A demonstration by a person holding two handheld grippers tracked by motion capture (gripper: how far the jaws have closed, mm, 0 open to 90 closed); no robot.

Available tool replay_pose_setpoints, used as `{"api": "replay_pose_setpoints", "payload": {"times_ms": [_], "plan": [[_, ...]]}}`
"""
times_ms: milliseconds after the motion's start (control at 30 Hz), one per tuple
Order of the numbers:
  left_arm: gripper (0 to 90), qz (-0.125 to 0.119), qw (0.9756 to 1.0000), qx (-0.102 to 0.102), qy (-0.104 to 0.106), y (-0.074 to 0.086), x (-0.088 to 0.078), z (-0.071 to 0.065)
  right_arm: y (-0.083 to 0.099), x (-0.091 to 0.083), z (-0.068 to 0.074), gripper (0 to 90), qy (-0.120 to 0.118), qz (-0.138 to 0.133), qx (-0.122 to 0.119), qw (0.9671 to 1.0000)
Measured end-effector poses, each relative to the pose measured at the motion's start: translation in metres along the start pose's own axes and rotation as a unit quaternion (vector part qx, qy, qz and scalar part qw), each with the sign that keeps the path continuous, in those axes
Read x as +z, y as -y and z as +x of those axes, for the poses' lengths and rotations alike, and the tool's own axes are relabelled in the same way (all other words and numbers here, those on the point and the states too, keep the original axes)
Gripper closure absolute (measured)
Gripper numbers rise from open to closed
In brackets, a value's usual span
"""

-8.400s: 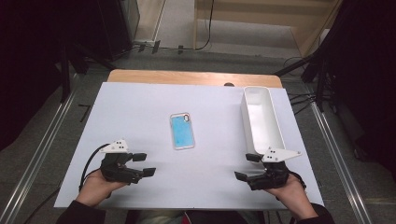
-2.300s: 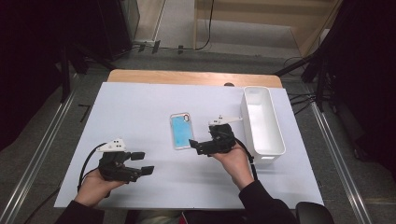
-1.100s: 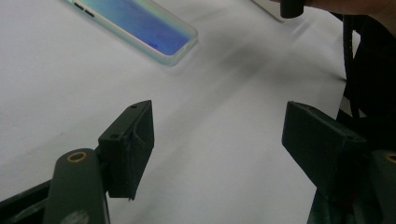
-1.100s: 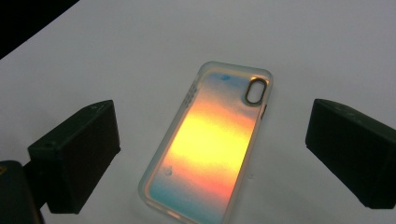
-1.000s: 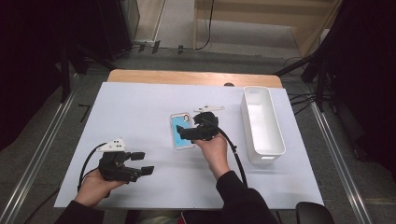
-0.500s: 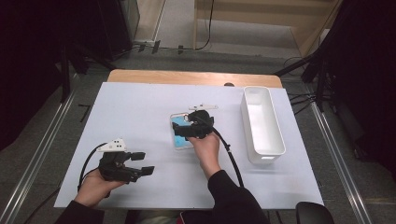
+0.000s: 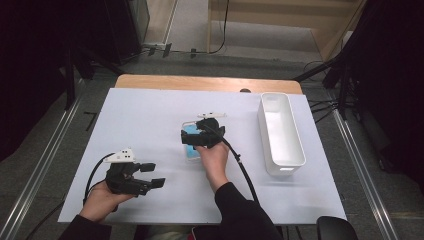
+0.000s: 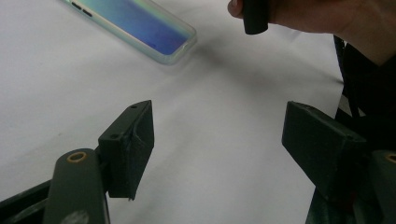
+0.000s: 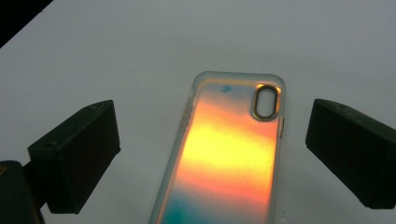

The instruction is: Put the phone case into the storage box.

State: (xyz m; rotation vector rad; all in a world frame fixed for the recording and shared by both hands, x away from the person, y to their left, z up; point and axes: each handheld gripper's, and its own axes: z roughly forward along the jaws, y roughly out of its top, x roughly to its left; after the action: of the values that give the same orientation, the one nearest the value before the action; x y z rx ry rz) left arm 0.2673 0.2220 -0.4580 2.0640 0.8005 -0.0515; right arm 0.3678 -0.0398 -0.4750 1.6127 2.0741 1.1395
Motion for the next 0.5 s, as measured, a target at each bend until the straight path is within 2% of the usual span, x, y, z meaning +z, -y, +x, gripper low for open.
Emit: {"api": "replay_pose_setpoints", "payload": {"times_ms": [67, 167, 200, 500], "plan": [[25.0, 0.000, 1.0000, 0.000, 0.000, 0.0000, -0.0001, 0.0000, -0.0002, 0.0020, 0.0018, 1.7, 0.005, 0.000, 0.006, 1.0000], [25.0, -0.002, 1.0000, 0.000, 0.002, 0.0001, 0.0000, -0.0001, -0.0002, 0.0044, 0.0035, 1.7, 0.009, -0.004, 0.002, 1.0000], [25.0, -0.002, 1.0000, 0.001, 0.001, 0.0000, 0.0001, -0.0001, -0.0002, 0.0048, 0.0051, 1.7, 0.011, -0.003, 0.008, 0.9999], [25.0, -0.002, 1.0000, -0.001, 0.001, -0.0001, 0.0000, -0.0001, 0.0014, 0.0112, 0.0082, 1.7, 0.025, 0.006, 0.003, 0.9997]]}}
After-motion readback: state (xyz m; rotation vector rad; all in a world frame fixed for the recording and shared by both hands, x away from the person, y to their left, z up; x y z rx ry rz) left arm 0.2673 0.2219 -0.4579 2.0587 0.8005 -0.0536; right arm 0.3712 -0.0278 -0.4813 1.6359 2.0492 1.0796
